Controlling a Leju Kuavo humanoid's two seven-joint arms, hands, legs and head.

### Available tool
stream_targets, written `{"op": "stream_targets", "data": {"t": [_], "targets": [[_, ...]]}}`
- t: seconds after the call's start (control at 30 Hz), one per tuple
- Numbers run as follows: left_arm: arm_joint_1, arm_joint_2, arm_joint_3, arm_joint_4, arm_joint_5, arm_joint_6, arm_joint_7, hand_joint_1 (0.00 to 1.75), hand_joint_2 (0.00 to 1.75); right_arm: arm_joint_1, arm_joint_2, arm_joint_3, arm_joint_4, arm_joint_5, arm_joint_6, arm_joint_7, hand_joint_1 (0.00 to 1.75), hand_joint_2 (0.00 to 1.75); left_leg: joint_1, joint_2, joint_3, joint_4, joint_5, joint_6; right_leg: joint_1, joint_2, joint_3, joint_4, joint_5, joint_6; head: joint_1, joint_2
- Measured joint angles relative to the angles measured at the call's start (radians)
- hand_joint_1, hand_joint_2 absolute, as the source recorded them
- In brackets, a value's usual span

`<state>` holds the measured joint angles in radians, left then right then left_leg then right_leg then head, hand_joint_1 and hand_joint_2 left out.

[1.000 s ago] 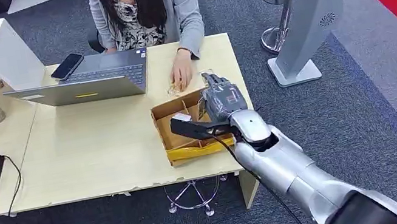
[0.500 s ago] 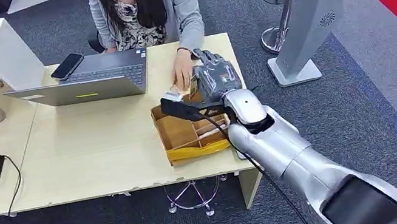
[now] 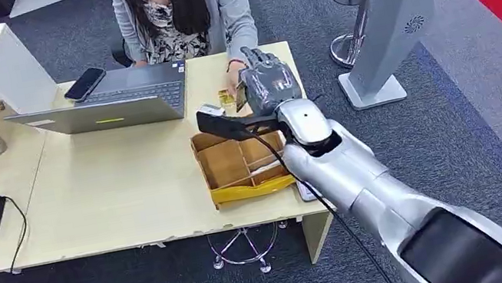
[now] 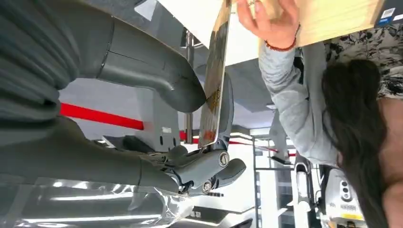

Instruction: Pass the card to the sensor for recognition and then transmit it.

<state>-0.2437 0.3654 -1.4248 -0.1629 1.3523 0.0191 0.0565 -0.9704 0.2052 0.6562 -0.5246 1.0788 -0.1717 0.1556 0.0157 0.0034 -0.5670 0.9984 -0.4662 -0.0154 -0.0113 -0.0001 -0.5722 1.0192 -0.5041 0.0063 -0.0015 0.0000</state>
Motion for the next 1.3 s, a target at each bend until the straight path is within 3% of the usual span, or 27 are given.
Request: {"op": "stream_targets", "data": {"t": [0.7, 0.73, 0.77, 1.3], "targets": [[-0.012, -0.007, -0.018, 0.000, 0.003, 0.000, 0.003, 0.00, 0.00, -0.023, 0.044, 0.000, 0.081, 0.007, -0.006, -0.003, 1.75, 1.75, 0.000, 0.000, 0.000, 0.000, 0.000, 0.000, 0.000, 0.000, 0.000, 0.000, 0.000, 0.000, 0.000, 0.000], [-0.012, -0.007, -0.018, 0.000, 0.003, 0.000, 0.003, 0.00, 0.00, -0.023, 0.045, 0.000, 0.083, 0.010, -0.006, -0.003, 0.12, 1.75, 0.000, 0.000, 0.000, 0.000, 0.000, 0.000, 0.000, 0.000, 0.000, 0.000, 0.000, 0.000, 0.000, 0.000], [-0.012, -0.007, -0.019, 0.000, 0.003, 0.000, 0.003, 0.00, 0.00, -0.024, 0.047, 0.000, 0.085, 0.011, -0.006, -0.003, 0.00, 0.00, 0.000, 0.000, 0.000, 0.000, 0.000, 0.000, 0.000, 0.000, 0.000, 0.000, 0.000, 0.000, 0.000, 0.000], [-0.015, -0.010, -0.036, 0.000, 0.010, -0.001, 0.011, 0.00, 0.00, -0.068, 0.037, -0.026, 0.122, 0.025, -0.005, -0.015, 0.00, 0.00, 0.000, 0.000, 0.000, 0.000, 0.000, 0.000, 0.000, 0.000, -0.001, 0.000, 0.000, 0.000, 0.000, 0.000]]}}
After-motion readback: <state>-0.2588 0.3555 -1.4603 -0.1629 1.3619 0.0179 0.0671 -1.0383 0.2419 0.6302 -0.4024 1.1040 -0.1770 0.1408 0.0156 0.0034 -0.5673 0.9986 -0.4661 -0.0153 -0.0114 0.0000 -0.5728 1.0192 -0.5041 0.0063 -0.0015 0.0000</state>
